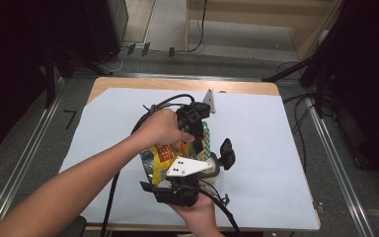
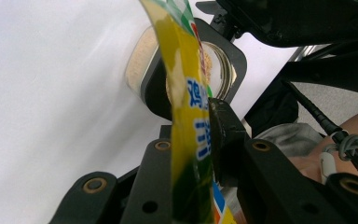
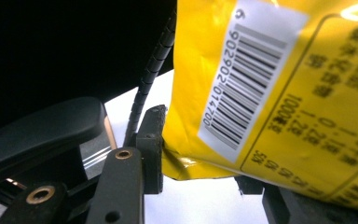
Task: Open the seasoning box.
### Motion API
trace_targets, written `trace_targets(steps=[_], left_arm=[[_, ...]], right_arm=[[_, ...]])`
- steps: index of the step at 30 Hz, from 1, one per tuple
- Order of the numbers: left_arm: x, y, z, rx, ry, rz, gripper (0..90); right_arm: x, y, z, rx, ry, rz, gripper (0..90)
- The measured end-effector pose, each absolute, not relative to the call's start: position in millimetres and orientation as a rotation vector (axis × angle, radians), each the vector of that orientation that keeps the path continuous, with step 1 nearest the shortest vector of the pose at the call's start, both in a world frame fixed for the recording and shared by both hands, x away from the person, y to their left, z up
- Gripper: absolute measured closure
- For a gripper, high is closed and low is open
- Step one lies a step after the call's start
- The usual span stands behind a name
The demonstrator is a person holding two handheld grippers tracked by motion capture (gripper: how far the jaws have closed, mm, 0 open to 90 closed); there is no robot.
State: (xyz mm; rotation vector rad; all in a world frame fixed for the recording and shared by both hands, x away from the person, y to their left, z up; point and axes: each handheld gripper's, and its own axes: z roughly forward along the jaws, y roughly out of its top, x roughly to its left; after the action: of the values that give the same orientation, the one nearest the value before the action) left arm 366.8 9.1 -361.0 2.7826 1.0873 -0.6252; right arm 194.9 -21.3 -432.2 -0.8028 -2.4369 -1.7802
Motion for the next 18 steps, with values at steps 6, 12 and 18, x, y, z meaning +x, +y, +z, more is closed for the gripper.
trace_targets(steps=[6, 12, 18], left_arm=[[365.8, 11.3, -364.2, 2.759, 1.081, -0.628, 82.1], [365.8, 15.0, -364.7, 2.740, 1.074, -0.631, 82.1], [365.7, 16.1, -364.6, 2.736, 1.064, -0.626, 82.1]], right_arm=[[193.6, -20.7, -438.0, -0.804, -2.461, -1.786, 62.0], [193.7, -19.1, -440.4, -0.786, -2.497, -1.780, 61.9], [194.0, -19.2, -440.6, -0.783, -2.500, -1.776, 61.9]])
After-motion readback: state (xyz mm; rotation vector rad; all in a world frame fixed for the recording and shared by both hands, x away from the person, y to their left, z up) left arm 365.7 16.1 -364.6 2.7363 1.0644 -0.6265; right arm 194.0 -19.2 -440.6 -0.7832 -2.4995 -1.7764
